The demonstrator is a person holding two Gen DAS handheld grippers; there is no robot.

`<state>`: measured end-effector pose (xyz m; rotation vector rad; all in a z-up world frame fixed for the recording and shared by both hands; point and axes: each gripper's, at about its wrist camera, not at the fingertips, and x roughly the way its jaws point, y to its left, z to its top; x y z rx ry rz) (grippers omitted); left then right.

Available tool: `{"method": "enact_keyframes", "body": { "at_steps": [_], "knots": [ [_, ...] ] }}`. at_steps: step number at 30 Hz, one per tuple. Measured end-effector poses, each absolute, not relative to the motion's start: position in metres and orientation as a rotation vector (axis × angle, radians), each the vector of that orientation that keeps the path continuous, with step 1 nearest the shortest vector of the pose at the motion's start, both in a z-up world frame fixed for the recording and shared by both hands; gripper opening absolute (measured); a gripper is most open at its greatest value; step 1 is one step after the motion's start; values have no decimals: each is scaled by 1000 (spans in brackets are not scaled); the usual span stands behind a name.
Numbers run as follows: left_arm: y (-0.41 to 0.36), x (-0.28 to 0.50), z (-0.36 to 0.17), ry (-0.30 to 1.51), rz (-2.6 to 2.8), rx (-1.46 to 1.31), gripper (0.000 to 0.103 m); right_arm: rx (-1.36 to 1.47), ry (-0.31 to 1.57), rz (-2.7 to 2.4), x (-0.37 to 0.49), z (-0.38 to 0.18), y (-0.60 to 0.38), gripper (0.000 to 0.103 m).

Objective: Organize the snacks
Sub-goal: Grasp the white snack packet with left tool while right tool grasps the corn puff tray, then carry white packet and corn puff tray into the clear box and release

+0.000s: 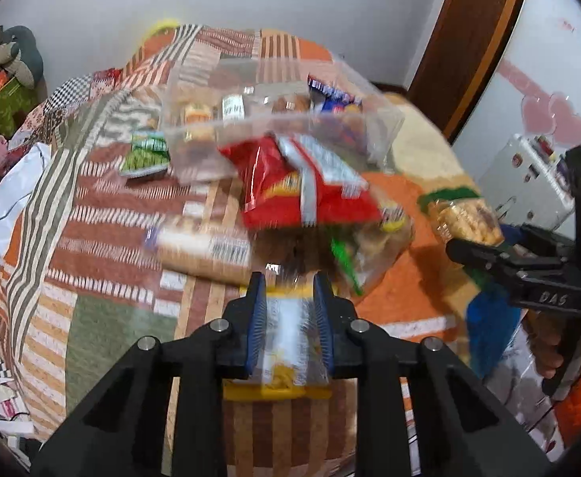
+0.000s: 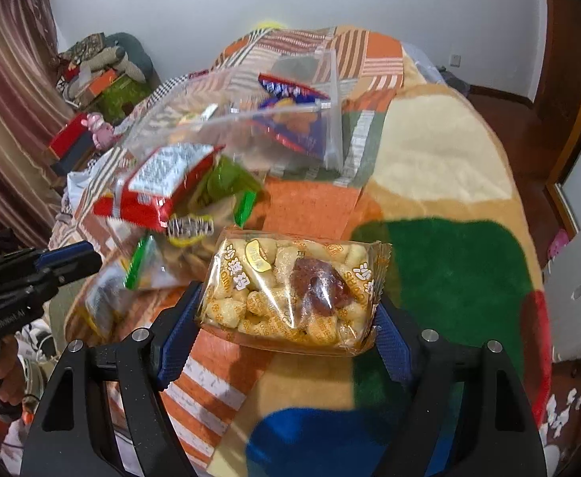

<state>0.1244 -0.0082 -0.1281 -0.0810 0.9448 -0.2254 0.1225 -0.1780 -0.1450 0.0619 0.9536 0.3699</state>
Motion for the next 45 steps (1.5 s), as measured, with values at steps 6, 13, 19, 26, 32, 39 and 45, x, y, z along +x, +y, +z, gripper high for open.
{"method": "enact_keyframes", "body": {
  "at_steps": [6, 13, 19, 26, 32, 39, 45],
  "knots": [
    [-2, 132, -124, 941, -205, -80, 25, 74, 922, 377, 129, -135, -177, 77],
    [-2, 124, -153, 1042, -221, -79, 66, 72, 926, 384, 131, -135, -179, 77],
    [-17, 124, -182, 1114, -233, -22, 66, 75, 930, 387, 132, -134, -178, 77],
    [-21, 118, -177, 1042, -216, 21, 46, 63, 926, 396, 132, -131, -177, 77],
    [-10, 113, -149, 975, -203, -5, 46, 53, 904, 403, 136, -120, -172, 77],
    [8, 123, -100, 854, -175, -39, 46, 35, 849, 424, 147, -101, -159, 77],
    [20, 148, -71, 772, -146, -67, 46, 28, 799, 447, 165, -87, -145, 77]
  ]
}}
